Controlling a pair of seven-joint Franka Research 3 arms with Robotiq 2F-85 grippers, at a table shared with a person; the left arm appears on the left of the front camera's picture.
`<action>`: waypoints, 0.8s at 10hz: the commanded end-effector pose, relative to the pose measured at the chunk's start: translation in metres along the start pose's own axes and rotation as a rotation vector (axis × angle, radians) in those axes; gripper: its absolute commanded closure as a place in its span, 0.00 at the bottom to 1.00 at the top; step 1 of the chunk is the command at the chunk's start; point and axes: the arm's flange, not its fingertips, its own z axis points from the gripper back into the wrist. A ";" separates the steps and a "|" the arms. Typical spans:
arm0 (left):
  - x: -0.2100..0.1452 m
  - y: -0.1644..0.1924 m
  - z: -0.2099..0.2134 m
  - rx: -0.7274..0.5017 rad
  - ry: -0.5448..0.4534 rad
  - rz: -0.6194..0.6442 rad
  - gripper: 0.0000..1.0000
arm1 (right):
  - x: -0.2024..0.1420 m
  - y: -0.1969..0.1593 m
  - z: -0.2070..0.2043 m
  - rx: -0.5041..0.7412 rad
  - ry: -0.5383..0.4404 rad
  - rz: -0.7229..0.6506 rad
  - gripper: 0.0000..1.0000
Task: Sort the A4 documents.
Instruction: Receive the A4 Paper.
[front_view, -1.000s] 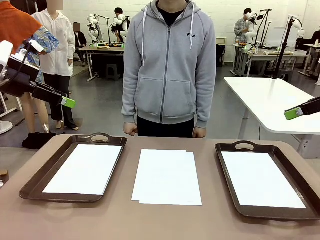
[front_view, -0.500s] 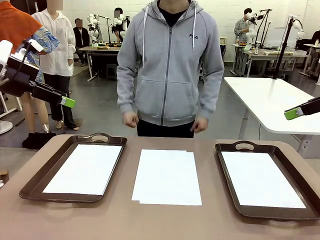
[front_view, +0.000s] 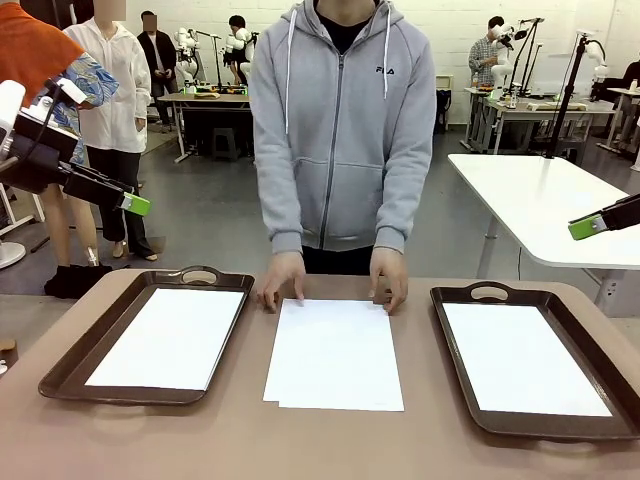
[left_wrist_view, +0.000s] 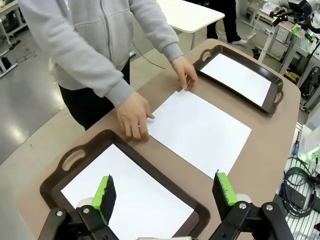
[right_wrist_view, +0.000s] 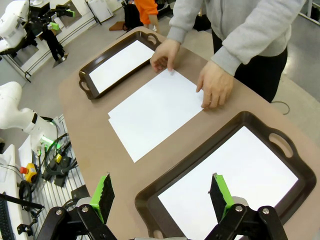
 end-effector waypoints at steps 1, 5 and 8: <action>0.000 -0.001 0.001 -0.005 -0.010 -0.001 0.00 | 0.000 0.001 0.000 0.001 -0.004 -0.001 0.00; 0.000 -0.001 0.001 -0.005 -0.010 -0.001 0.00 | 0.000 0.001 0.000 0.001 -0.004 -0.001 0.00; 0.000 -0.001 0.001 -0.005 -0.010 -0.001 0.00 | 0.000 0.001 0.000 0.001 -0.004 -0.001 0.00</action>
